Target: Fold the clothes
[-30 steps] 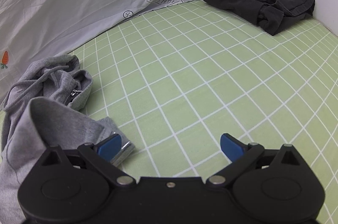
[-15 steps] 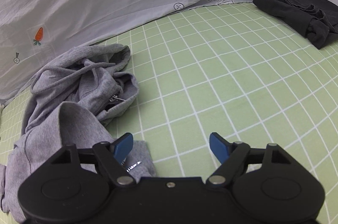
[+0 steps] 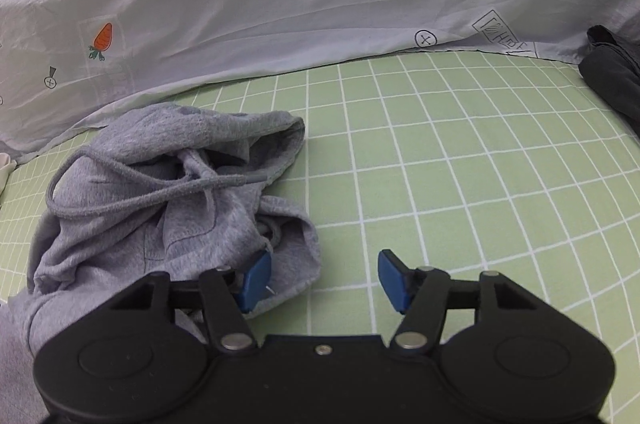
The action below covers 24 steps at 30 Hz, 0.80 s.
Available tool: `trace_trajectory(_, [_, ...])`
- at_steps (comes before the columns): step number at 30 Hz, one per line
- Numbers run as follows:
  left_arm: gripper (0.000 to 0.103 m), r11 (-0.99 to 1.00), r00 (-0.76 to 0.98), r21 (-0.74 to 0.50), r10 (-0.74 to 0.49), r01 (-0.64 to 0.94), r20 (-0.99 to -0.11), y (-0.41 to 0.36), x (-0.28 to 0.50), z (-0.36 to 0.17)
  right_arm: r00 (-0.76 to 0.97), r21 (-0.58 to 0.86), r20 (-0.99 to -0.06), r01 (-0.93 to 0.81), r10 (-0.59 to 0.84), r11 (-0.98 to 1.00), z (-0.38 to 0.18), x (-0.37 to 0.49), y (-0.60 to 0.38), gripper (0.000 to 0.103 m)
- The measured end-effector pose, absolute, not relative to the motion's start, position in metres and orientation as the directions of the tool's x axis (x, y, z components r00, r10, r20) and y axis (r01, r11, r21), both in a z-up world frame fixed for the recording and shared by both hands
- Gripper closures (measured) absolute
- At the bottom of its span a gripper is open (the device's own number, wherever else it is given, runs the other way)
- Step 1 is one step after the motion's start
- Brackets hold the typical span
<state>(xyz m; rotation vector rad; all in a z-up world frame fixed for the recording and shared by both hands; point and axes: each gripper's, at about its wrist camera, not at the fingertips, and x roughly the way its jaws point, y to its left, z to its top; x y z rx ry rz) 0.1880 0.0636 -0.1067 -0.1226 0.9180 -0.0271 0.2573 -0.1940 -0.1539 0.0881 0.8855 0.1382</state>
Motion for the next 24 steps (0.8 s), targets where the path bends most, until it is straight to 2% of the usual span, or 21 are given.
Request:
trace_trajectory(2, [0.03,0.994,0.611,-0.11,-0.104,0.028,-0.784,0.052,0.203,-0.11,0.619,0.115,-0.768,-0.116,0.162,0.987,-0.157,0.265,-0.191,0.044])
trace_trajectory(4, [0.03,0.991,0.614,-0.102,-0.132,0.084,-0.778,0.04,0.218,-0.114,0.614,0.096,-0.771,-0.151,0.169,0.984,-0.161,0.273,-0.188,0.049])
trace_trajectory(6, [0.03,0.986,0.614,-0.094,-0.16,0.139,-0.773,0.028,0.233,-0.118,0.613,0.076,-0.772,-0.178,0.171,0.981,-0.165,0.28,-0.186,0.075])
trace_trajectory(7, [0.033,0.986,0.601,-0.099,-0.16,0.133,-0.783,0.026,0.238,-0.123,0.613,0.065,-0.772,-0.186,0.168,0.98,-0.167,0.283,-0.186,0.091])
trace_trajectory(8, [0.039,0.986,0.589,-0.103,-0.159,0.127,-0.792,0.023,0.244,-0.129,0.619,0.059,-0.768,-0.189,0.166,0.98,-0.168,0.286,-0.187,0.091])
trace_trajectory(9, [0.062,0.986,0.583,-0.11,-0.161,0.123,-0.796,0.022,0.246,-0.132,0.638,0.066,-0.752,-0.181,0.168,0.981,-0.167,0.288,-0.189,0.097])
trace_trajectory(10, [0.076,0.987,0.591,-0.114,-0.16,0.115,-0.791,0.022,0.245,-0.132,0.657,0.069,-0.735,-0.172,0.167,0.983,-0.164,0.289,-0.191,0.1])
trace_trajectory(11, [0.08,0.987,0.598,-0.119,-0.159,0.107,-0.786,0.023,0.245,-0.131,0.682,0.057,-0.714,-0.165,0.156,0.985,-0.16,0.29,-0.193,0.1])
trace_trajectory(12, [0.089,0.987,0.605,-0.122,-0.158,0.1,-0.78,0.023,0.244,-0.131,0.714,0.03,-0.687,-0.161,0.138,0.986,-0.153,0.292,-0.194,0.1])
trace_trajectory(15, [0.091,0.993,0.66,-0.086,-0.115,0.076,-0.743,0.026,0.242,-0.11,0.805,-0.063,-0.59,-0.126,0.065,0.99,-0.124,0.299,-0.198,0.101])
trace_trajectory(18, [0.092,0.998,0.734,-0.06,-0.064,0.032,-0.676,0.042,0.247,-0.076,0.887,-0.106,-0.461,-0.008,-0.042,0.994,-0.083,0.313,-0.215,0.102])
trace_trajectory(21, [0.092,0.997,0.783,0.002,0.061,-0.076,-0.619,0.066,0.264,-0.054,0.931,-0.105,-0.324,0.141,-0.168,0.984,-0.041,0.332,-0.241,0.102])
trace_trajectory(24, [0.092,0.957,0.739,0.099,0.273,-0.271,-0.616,0.101,0.293,-0.064,0.926,-0.12,-0.296,0.206,-0.233,0.971,-0.025,0.356,-0.264,0.102])
